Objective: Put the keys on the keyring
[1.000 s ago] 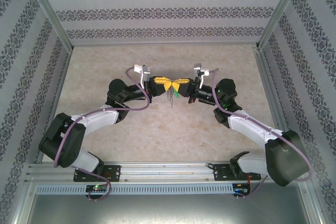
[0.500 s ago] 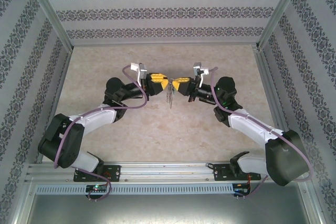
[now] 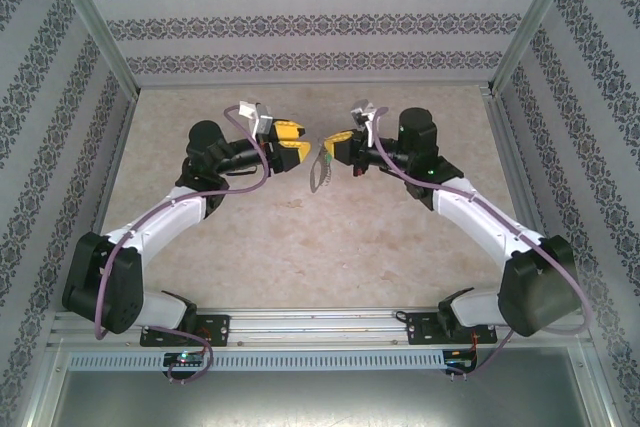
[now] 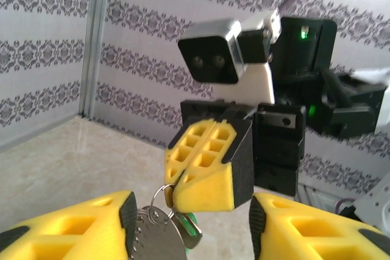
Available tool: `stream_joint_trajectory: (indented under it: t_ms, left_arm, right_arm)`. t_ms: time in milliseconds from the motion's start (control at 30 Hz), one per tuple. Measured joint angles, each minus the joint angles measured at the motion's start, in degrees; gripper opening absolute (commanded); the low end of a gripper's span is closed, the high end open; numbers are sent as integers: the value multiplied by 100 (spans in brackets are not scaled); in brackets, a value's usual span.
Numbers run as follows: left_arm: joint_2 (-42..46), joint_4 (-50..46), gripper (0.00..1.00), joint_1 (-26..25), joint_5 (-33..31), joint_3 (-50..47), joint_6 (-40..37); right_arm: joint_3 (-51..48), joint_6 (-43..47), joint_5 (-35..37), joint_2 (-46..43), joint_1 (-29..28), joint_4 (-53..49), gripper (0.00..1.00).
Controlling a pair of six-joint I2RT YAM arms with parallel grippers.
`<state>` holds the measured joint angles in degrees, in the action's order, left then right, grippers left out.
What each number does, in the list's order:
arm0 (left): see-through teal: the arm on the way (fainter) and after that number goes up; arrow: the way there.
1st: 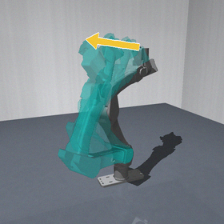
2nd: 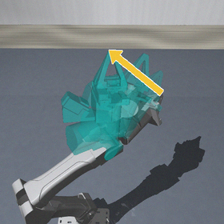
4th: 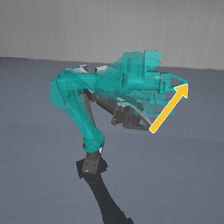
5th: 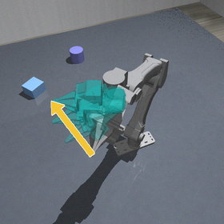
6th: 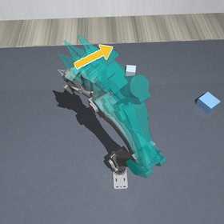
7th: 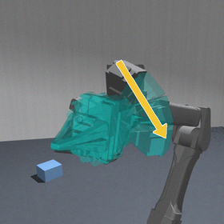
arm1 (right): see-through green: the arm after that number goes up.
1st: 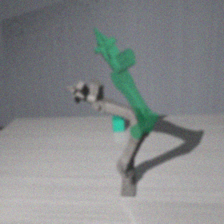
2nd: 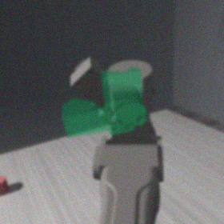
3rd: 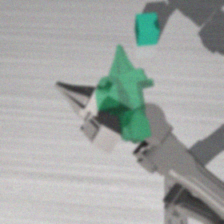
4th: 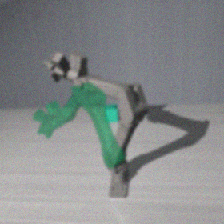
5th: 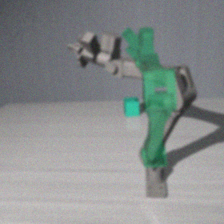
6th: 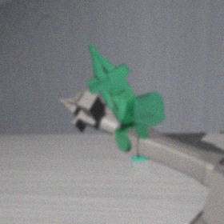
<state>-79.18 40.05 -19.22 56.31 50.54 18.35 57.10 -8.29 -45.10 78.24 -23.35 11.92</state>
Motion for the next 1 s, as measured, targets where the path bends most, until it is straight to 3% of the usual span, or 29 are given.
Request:
stream_joint_trajectory:
  t_ms: [200, 400, 733, 1000]
  left_arm:
    - [-166, -1259, 68, 96, 223, 603, -662]
    - [-520, -2470, 70, 98, 365, 1287, -1285]
    - [-1202, -4415, 54, 96, 568, 2253, -2249]
    - [-1353, -5018, 50, 96, 835, 2411, -2520]
  right_arm:
    - [597, 997, -28, 275, 2, -1285, 0]
    - [769, 1480, -219, 345, 74, -1950, 0]
    - [988, 1851, -605, 466, 76, -2549, 0]
    - [1040, 1923, -704, 531, 76, -2677, 0]
